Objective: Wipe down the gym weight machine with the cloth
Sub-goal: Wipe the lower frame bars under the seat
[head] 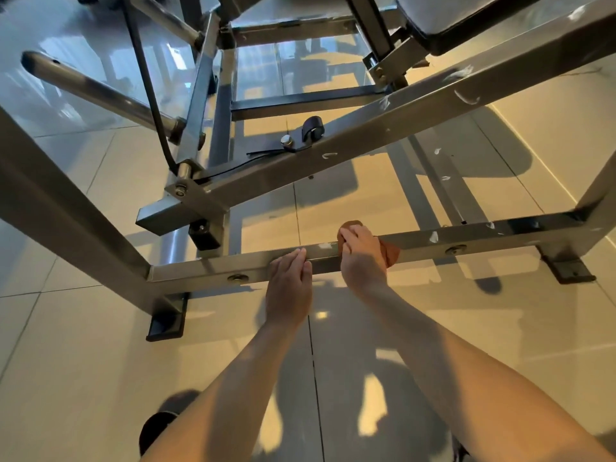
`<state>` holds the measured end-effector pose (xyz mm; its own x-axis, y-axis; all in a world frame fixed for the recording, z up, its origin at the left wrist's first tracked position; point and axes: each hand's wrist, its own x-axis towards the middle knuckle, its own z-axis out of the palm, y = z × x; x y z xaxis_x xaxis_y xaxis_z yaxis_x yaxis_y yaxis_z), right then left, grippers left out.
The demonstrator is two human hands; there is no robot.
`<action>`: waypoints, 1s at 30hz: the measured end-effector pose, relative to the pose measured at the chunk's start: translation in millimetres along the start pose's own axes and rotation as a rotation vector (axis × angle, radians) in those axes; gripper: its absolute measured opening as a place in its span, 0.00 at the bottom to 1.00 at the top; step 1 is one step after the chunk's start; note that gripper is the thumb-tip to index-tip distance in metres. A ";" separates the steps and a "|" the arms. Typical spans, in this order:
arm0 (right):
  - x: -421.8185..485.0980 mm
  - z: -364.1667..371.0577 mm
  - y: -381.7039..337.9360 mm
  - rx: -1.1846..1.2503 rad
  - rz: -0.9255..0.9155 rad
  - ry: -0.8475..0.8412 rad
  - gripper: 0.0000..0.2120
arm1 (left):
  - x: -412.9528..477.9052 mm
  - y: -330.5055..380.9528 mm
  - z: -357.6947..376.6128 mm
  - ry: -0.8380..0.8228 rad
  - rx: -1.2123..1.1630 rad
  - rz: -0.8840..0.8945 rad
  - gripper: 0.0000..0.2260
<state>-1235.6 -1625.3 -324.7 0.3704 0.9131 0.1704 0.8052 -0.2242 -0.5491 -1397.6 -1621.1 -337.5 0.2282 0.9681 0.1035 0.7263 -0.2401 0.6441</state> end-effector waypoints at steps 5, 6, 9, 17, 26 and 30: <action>-23.7 19.1 -34.7 0.113 -0.338 -0.053 0.12 | 3.8 -1.2 -6.0 0.033 -0.141 -0.070 0.17; -22.8 16.5 -33.6 0.110 -0.401 -0.065 0.13 | 2.3 -1.9 -6.4 0.034 -0.138 -0.056 0.17; -15.1 0.6 -14.2 0.055 -0.358 -0.090 0.14 | 0.3 -3.9 -4.2 0.017 -0.114 -0.020 0.17; -20.7 16.0 -30.1 0.105 -0.238 -0.075 0.17 | 1.8 4.4 -5.0 -0.026 -0.106 -0.053 0.18; -18.5 -5.2 0.8 -0.064 -0.021 0.018 0.18 | 4.9 3.7 -5.7 -0.111 -0.043 0.020 0.19; -31.7 11.7 -33.1 0.089 -0.142 -0.092 0.16 | 4.4 3.5 -4.3 -0.096 -0.098 0.025 0.20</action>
<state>-1279.4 -1642.8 -321.5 0.2087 0.9616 0.1784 0.8005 -0.0632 -0.5959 -1396.9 -1617.4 -331.5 0.3100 0.9494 0.0505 0.6536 -0.2514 0.7139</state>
